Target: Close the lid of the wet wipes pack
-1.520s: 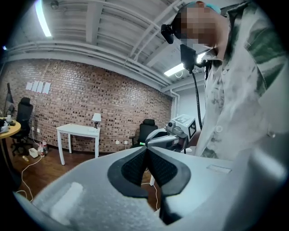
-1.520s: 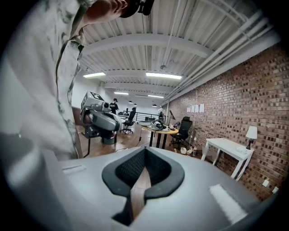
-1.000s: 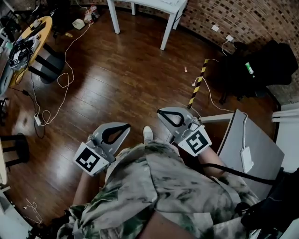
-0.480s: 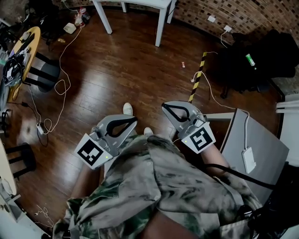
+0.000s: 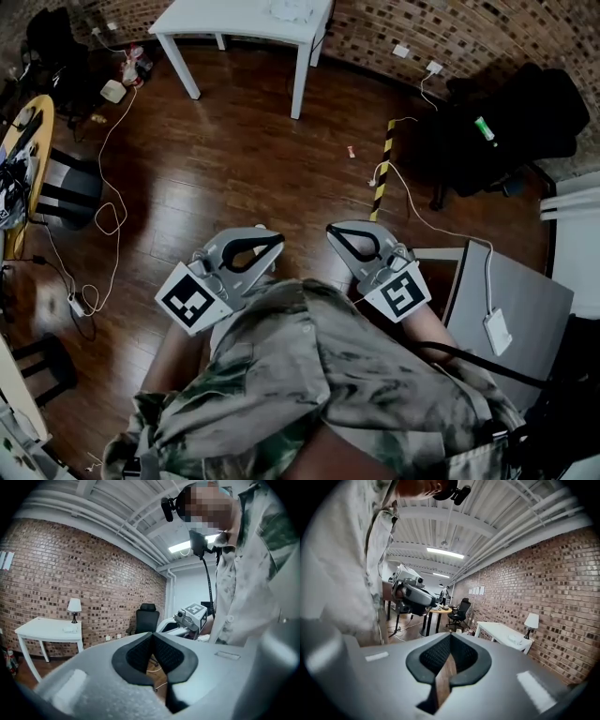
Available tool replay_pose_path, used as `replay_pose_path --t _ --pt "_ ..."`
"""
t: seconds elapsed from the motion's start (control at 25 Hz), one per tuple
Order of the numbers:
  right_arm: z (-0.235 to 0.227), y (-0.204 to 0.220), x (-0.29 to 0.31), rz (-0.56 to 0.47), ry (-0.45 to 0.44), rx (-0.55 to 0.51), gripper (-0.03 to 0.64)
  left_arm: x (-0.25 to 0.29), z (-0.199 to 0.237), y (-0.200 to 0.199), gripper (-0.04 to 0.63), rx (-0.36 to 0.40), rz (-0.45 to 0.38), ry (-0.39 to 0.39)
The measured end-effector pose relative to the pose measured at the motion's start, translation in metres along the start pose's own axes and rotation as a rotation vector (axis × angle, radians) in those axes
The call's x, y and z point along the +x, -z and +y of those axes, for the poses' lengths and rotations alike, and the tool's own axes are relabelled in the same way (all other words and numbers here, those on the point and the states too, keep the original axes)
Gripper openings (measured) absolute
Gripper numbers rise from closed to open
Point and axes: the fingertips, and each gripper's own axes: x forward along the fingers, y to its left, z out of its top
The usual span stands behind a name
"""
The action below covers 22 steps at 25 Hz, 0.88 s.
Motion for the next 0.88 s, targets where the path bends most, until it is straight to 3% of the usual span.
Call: replay_pose_path --t 0.52,0.88 --pt "-0.108 -0.041 0.136 0.014 0.066 -0.007 0.006 -0.020 0.167 -0.019 0.000 0.011 -0.007 0.038" --pt "-0.144 -0.042 0.174 0.048 0.076 -0.003 0.006 -0.007 0.224 -0.017 0.000 0.005 -0.009 0.088"
